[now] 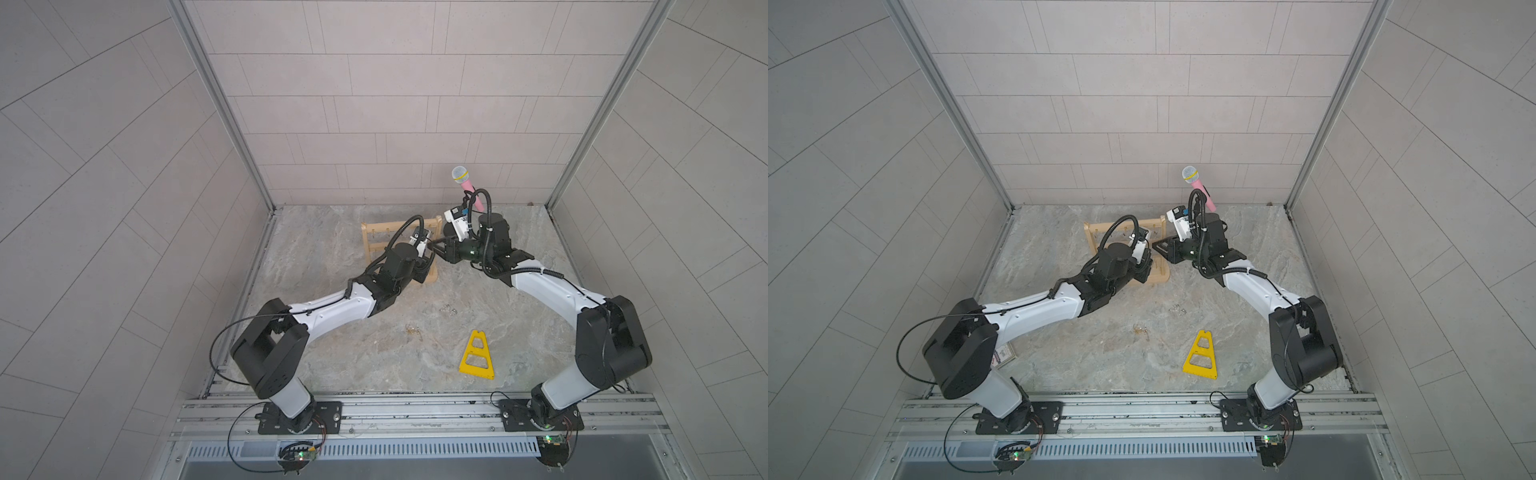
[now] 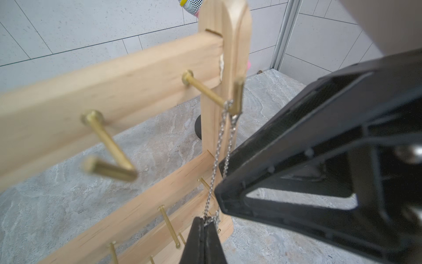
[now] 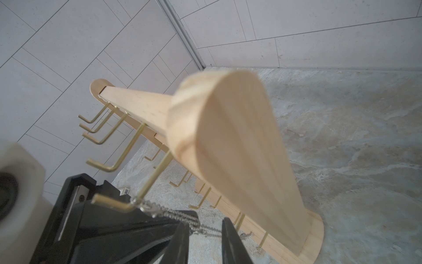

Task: Hang the necklace on the jewelry display stand
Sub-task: Hang the necklace on the stand.

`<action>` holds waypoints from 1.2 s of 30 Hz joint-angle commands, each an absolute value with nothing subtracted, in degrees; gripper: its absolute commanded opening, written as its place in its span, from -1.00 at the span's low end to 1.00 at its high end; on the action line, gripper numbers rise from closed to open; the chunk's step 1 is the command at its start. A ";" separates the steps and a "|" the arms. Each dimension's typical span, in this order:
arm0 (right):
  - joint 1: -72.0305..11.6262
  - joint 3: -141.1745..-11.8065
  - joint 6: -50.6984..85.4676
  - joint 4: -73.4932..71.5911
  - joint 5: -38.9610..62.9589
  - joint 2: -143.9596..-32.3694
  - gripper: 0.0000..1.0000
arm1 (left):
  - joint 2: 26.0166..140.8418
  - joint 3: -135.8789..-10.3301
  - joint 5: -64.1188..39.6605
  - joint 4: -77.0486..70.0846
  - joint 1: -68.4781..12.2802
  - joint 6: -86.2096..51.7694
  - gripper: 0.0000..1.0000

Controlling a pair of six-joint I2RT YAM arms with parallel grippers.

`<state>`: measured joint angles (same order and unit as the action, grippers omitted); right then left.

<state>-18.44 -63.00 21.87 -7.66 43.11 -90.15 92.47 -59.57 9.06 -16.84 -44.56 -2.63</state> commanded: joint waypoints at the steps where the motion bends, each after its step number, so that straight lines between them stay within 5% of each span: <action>1: -18.80 -64.07 22.07 -9.88 43.42 -91.69 -0.47 | 90.96 -60.64 8.88 -17.23 -44.80 -1.21 -1.00; 17: -19.45 -63.77 21.40 -8.29 44.96 -90.20 -0.92 | 90.62 -60.38 10.04 -17.41 -44.81 -0.75 -1.00; 36: -18.86 -64.14 18.70 -0.60 41.84 -87.09 -0.94 | 92.10 -61.59 10.27 -15.86 -44.82 0.55 -1.00</action>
<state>-19.07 -62.98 19.92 -1.76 42.76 -87.39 92.33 -59.64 10.20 -16.16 -44.56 -1.23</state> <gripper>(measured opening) 0.054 0.040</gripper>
